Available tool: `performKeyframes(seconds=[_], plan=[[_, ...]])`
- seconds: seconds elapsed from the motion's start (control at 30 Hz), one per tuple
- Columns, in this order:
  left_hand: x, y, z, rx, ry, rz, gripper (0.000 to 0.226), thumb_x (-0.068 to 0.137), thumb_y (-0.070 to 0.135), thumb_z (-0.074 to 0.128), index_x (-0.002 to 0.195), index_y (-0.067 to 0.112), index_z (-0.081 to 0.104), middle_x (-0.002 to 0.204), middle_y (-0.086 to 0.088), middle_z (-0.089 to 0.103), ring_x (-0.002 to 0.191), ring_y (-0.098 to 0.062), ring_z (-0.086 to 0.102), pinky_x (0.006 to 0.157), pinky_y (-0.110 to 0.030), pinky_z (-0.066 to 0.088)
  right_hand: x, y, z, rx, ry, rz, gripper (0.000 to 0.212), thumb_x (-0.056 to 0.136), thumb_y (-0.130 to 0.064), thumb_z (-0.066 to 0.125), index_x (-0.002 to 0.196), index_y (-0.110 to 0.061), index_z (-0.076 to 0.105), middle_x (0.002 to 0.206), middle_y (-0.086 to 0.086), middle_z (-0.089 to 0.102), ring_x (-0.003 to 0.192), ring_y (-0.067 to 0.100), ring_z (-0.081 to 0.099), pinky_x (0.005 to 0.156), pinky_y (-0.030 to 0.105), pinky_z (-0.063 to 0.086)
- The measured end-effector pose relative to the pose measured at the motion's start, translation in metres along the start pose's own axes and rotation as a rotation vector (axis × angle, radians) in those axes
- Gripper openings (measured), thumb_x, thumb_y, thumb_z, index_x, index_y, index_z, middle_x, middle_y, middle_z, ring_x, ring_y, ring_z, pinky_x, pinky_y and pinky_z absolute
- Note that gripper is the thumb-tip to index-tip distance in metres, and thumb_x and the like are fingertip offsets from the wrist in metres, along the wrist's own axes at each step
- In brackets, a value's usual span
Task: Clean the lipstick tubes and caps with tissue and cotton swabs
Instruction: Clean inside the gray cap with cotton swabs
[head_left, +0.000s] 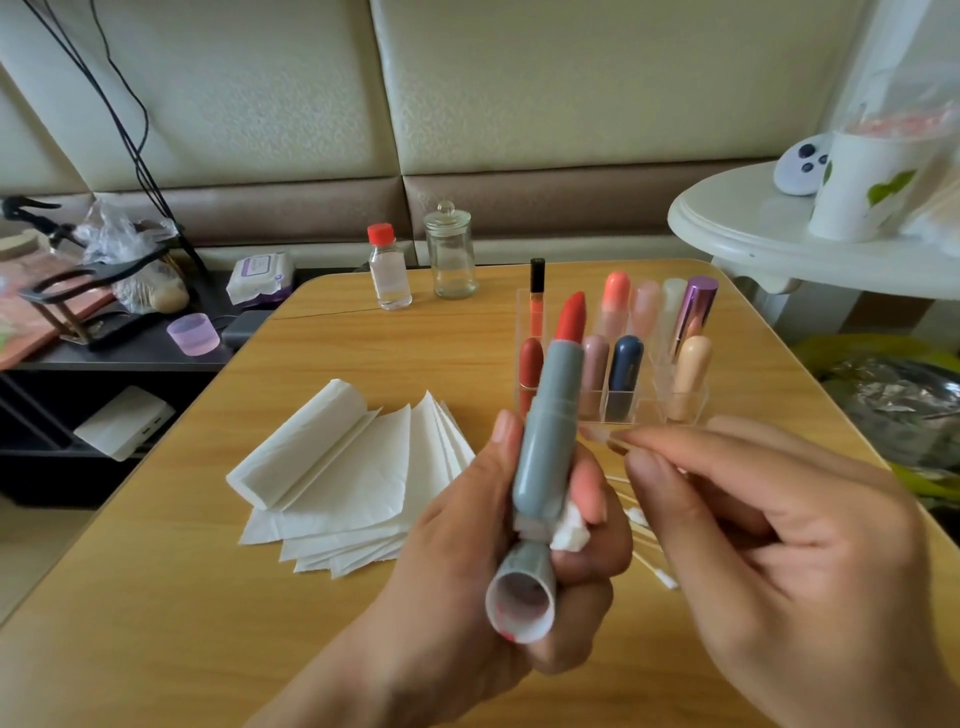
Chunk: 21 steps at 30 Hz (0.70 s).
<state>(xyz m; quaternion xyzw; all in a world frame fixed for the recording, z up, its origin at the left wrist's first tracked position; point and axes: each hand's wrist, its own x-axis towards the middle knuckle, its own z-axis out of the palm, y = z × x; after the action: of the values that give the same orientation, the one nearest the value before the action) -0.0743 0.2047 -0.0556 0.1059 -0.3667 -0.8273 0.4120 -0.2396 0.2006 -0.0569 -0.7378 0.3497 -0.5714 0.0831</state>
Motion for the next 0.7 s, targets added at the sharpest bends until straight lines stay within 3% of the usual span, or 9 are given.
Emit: performKeyframes(seconds=[0.1, 0.27, 0.47, 0.6, 0.7], plan=[[0.001, 0.003, -0.003, -0.097, -0.075, -0.02, 0.047, 0.1, 0.053, 0.034, 0.092, 0.013, 0.058, 0.074, 0.003, 0.05, 0.043, -0.008, 0.035, 0.042, -0.017, 0.03, 0.001, -0.001, -0.001, 0.019, 0.035, 0.017, 0.015, 0.093, -0.018, 0.062, 0.098, -0.016, 0.076, 0.071, 0.0, 0.064, 0.05, 0.014, 0.053, 0.045, 0.021, 0.037], [0.002, -0.003, -0.004, 0.048, 0.0, -0.006, 0.044, 0.094, 0.057, 0.047, 0.087, 0.015, 0.06, 0.068, 0.003, 0.045, 0.042, -0.002, 0.045, 0.041, -0.011, 0.035, 0.005, -0.004, 0.001, -0.025, 0.008, -0.011, 0.016, 0.094, -0.017, 0.062, 0.097, -0.013, 0.077, 0.071, -0.002, 0.066, 0.052, 0.011, 0.052, 0.051, 0.012, 0.037], [0.003, -0.003, 0.003, 0.495, 0.279, 0.101, 0.033, 0.085, 0.052, 0.06, 0.076, 0.02, 0.058, 0.063, 0.004, 0.046, 0.041, -0.006, 0.046, 0.041, -0.017, 0.031, 0.008, 0.002, -0.004, -0.138, -0.005, -0.074, 0.015, 0.092, -0.012, 0.064, 0.084, -0.01, 0.077, 0.062, 0.002, 0.064, 0.046, 0.015, 0.05, 0.044, 0.024, 0.037], [0.003, -0.004, 0.004, 0.737, 0.433, 0.188, 0.03, 0.084, 0.046, 0.067, 0.073, 0.021, 0.053, 0.055, 0.006, 0.046, 0.042, -0.008, 0.052, 0.044, -0.019, 0.041, 0.009, 0.006, -0.008, -0.234, -0.02, -0.078, 0.02, 0.091, -0.012, 0.064, 0.075, -0.006, 0.076, 0.054, 0.002, 0.058, 0.043, 0.016, 0.047, 0.044, 0.028, 0.037], [0.002, -0.006, 0.004, 1.092, 0.523, 0.351, 0.027, 0.086, 0.043, 0.066, 0.076, 0.027, 0.048, 0.048, 0.008, 0.052, 0.043, -0.012, 0.053, 0.045, -0.027, 0.042, 0.009, 0.006, -0.007, -0.261, -0.058, -0.105, 0.022, 0.091, -0.011, 0.064, 0.072, -0.006, 0.074, 0.054, -0.001, 0.057, 0.045, 0.018, 0.046, 0.046, 0.026, 0.036]])
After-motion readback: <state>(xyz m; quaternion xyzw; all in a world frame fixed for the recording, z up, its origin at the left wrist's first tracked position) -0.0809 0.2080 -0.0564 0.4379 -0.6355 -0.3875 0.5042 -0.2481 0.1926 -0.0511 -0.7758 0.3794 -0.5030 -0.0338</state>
